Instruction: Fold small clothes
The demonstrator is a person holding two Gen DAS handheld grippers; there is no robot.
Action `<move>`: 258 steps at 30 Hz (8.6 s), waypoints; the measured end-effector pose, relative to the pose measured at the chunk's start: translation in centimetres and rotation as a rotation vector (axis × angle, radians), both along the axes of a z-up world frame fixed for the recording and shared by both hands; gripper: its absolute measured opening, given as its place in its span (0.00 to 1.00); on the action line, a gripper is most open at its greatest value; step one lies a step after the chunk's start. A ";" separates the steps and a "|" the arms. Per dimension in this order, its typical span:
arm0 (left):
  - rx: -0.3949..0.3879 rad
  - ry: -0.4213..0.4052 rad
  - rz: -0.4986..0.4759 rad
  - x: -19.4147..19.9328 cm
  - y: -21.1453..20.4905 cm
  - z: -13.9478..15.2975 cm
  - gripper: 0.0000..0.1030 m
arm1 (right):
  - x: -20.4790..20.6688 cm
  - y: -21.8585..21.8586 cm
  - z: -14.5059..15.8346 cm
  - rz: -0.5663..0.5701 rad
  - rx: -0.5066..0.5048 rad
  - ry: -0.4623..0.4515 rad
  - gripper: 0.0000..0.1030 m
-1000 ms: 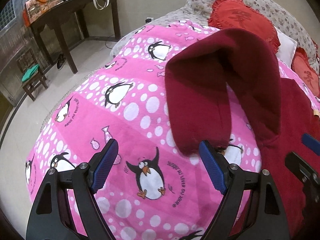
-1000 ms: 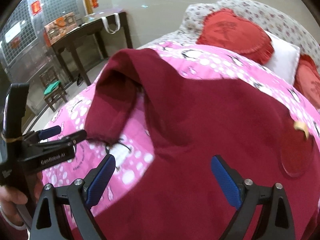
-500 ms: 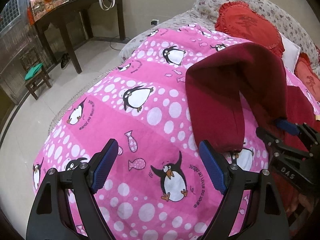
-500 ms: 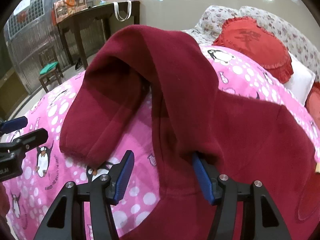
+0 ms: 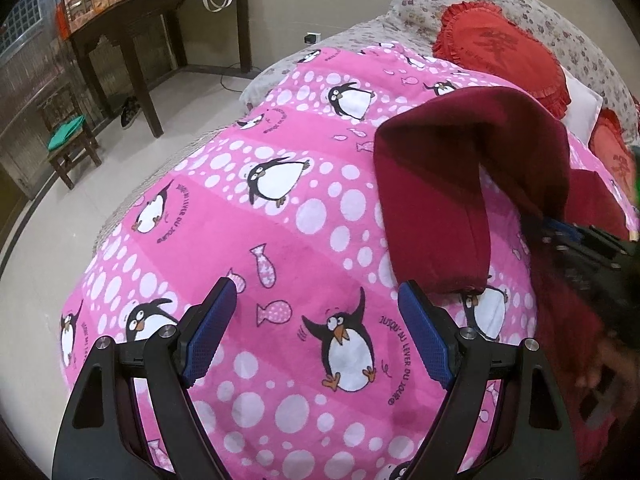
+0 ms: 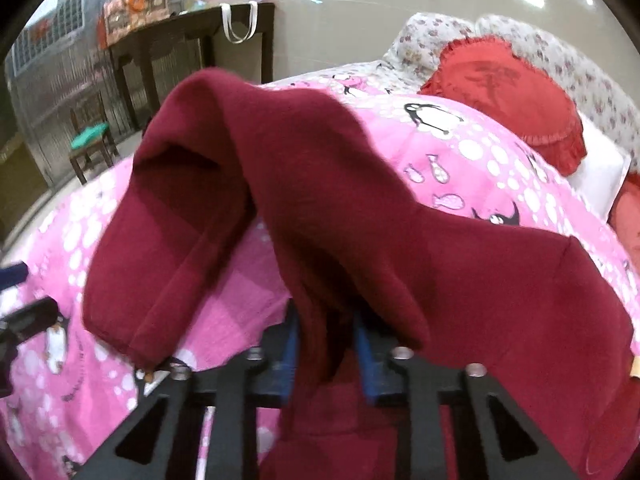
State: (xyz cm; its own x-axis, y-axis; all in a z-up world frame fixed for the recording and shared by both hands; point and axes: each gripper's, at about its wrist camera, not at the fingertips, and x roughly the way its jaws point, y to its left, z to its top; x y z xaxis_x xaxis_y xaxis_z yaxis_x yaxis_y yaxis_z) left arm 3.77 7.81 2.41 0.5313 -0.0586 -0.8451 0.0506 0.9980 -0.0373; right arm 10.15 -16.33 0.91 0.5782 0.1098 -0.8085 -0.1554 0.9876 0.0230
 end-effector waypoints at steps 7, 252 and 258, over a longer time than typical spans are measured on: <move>-0.043 -0.031 0.008 -0.9 1.2 1.0 0.81 | -5.8 -2.1 5.6 0.128 0.380 0.022 0.09; 0.030 -0.103 -0.377 -0.7 -19.6 1.5 0.62 | -22.6 -26.8 1.5 -0.511 0.177 -0.005 0.31; 0.014 -0.098 -0.392 -2.4 -19.4 1.9 0.62 | -26.9 -27.0 2.8 -0.553 0.219 -0.043 0.41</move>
